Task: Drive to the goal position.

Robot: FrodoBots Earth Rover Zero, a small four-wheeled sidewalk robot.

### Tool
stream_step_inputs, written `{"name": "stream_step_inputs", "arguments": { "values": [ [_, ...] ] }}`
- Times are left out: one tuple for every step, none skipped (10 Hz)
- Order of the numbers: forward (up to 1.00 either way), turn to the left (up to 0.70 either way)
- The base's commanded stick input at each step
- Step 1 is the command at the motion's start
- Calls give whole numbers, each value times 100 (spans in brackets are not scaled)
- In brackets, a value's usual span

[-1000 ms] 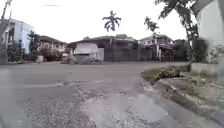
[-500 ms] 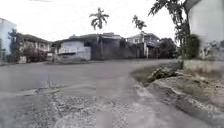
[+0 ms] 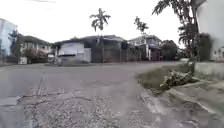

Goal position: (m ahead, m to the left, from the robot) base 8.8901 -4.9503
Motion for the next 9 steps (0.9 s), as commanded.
{"name": "stream_step_inputs", "arguments": {
  "values": [
    [100, 0],
    [100, 10],
    [100, 14],
    [100, 9],
    [100, 0],
    [100, 0],
    [100, 0],
    [100, 0],
    [100, 0]
  ]
}}
